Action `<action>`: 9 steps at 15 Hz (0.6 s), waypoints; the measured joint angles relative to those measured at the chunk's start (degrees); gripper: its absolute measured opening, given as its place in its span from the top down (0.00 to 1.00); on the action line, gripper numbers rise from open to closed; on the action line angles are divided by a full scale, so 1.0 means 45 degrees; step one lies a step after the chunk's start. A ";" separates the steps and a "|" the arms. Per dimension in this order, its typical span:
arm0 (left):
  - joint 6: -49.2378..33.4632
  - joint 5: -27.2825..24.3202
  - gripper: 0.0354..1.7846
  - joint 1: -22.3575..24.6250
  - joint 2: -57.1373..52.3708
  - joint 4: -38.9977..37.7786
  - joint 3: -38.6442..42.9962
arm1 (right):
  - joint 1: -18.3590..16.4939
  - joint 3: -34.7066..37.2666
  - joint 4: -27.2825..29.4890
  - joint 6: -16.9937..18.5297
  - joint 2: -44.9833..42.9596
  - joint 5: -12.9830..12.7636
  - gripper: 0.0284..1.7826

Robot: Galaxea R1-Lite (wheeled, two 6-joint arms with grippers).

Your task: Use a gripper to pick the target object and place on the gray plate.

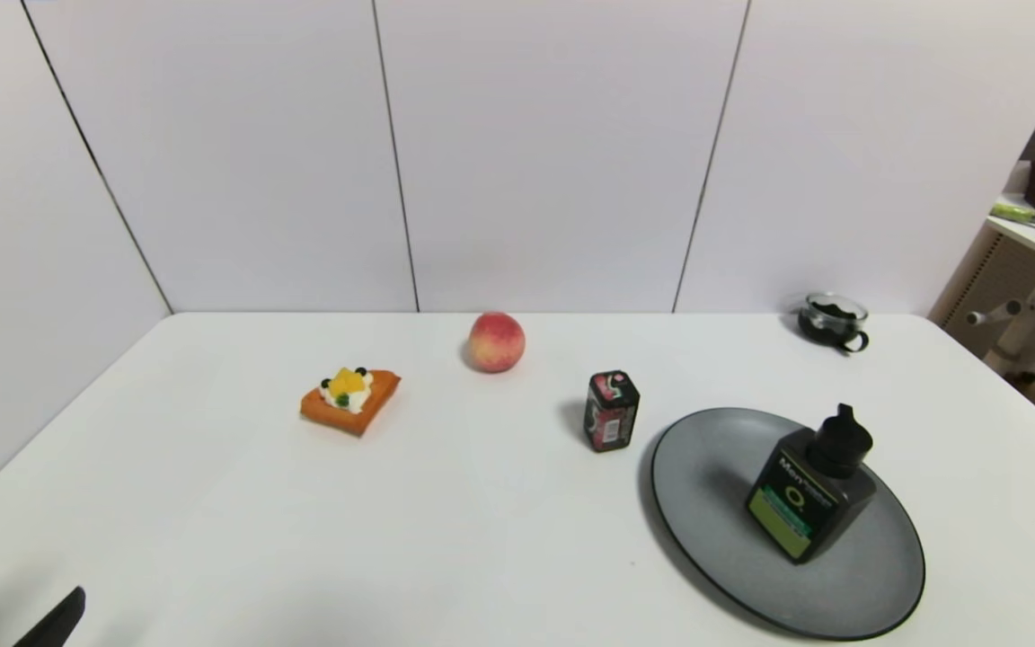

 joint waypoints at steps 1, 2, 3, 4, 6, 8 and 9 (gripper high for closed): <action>0.0019 -0.0005 0.06 0.0206 -0.0631 0.0024 0.0409 | 0.0000 0.0000 0.0000 -0.0003 0.0000 0.0011 0.04; 0.0024 -0.0011 0.06 0.0390 -0.1230 0.0079 0.0899 | 0.0000 0.0000 0.0000 -0.0003 0.0000 0.0005 0.04; 0.0019 -0.0011 0.06 0.0534 -0.1720 0.0103 0.1254 | 0.0000 0.0000 -0.0005 0.0000 0.0000 0.0005 0.04; -0.0011 -0.0016 0.06 0.0647 -0.2197 0.0293 0.1466 | 0.0000 0.0000 -0.0005 0.0000 0.0000 0.0005 0.04; -0.0111 0.0033 0.06 0.0772 -0.3270 0.1414 0.1661 | 0.0000 0.0000 -0.0005 0.0000 0.0000 0.0005 0.04; -0.0252 0.0276 0.06 0.0815 -0.4218 0.2983 0.1720 | 0.0000 0.0000 -0.0005 -0.0003 0.0000 0.0011 0.04; -0.0271 0.0344 0.06 0.0832 -0.4470 0.3454 0.1734 | 0.0000 0.0000 0.0000 -0.0003 0.0000 0.0011 0.04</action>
